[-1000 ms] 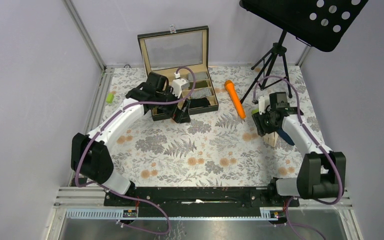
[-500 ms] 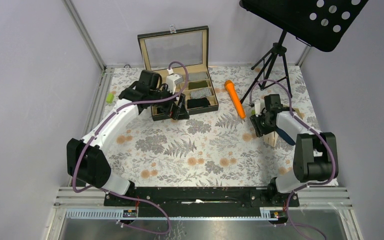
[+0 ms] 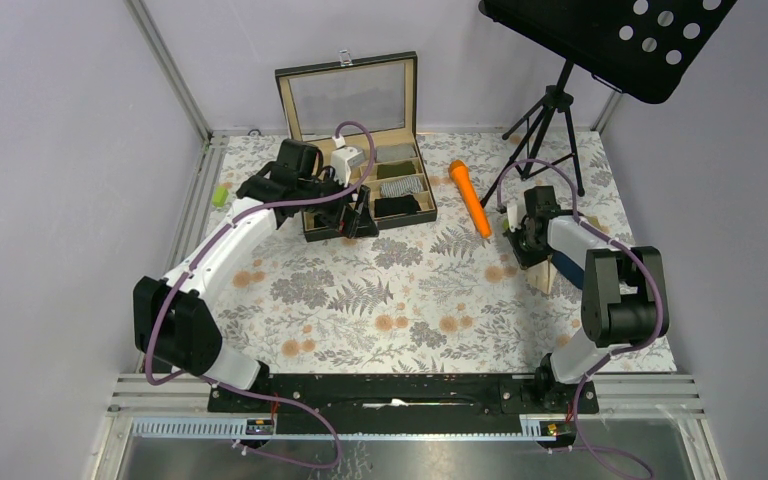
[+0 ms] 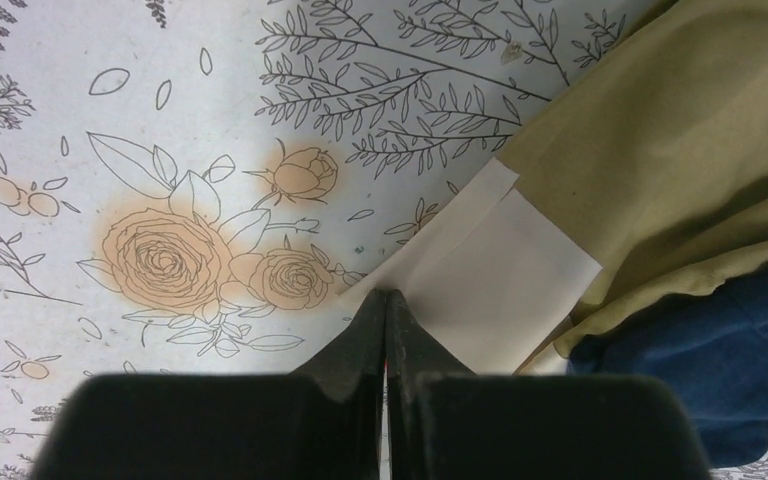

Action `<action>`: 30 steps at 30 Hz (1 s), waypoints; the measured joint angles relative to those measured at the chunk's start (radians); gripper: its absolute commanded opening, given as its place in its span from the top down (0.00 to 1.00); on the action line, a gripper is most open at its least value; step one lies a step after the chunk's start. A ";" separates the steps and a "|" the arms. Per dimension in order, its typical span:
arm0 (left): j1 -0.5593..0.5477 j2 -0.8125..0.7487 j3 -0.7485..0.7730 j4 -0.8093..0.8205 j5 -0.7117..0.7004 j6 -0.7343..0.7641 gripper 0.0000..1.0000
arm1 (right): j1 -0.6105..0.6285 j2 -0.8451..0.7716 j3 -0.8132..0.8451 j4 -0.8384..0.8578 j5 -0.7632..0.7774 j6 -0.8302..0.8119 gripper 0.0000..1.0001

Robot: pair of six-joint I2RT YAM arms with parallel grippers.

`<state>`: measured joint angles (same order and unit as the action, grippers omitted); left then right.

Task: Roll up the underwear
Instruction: Move the underwear to the center of the board.

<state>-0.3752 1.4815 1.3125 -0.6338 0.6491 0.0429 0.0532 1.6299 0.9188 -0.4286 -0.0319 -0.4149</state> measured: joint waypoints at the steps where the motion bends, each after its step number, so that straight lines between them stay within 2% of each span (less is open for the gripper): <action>1: 0.000 0.001 0.000 0.000 0.000 0.000 0.04 | 0.000 0.000 0.000 -0.002 0.001 0.000 1.00; 5: 0.000 0.012 0.000 0.000 0.002 0.002 0.07 | 0.002 -0.028 0.000 -0.050 -0.048 0.001 1.00; 8: 0.000 0.023 0.000 0.000 0.003 0.014 0.07 | 0.020 -0.105 0.003 -0.119 -0.117 0.004 1.00; 9: 0.000 0.026 0.000 0.000 0.003 0.017 0.07 | 0.030 -0.131 0.004 -0.132 -0.132 0.005 0.97; 10: 0.000 0.028 0.000 0.000 0.003 0.020 0.07 | 0.042 -0.167 0.005 -0.145 -0.148 0.009 0.85; 12: 0.001 0.029 0.000 0.000 0.003 0.024 0.07 | 0.056 -0.208 0.005 -0.155 -0.154 0.024 0.72; 14: 0.001 0.030 0.000 0.000 0.004 0.027 0.06 | 0.058 -0.220 0.005 -0.154 -0.144 0.035 0.65; 17: 0.001 0.030 0.000 0.000 0.003 0.027 0.01 | 0.055 -0.193 0.001 -0.135 -0.108 0.057 0.62; 30: 0.001 0.030 0.000 -0.023 -0.032 0.031 0.01 | 0.029 0.056 0.112 -0.067 -0.014 0.151 0.61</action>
<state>-0.3744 1.5112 1.3125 -0.6563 0.6167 0.0734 0.0818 1.6859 1.0309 -0.4957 -0.0456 -0.2638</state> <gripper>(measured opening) 0.988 0.393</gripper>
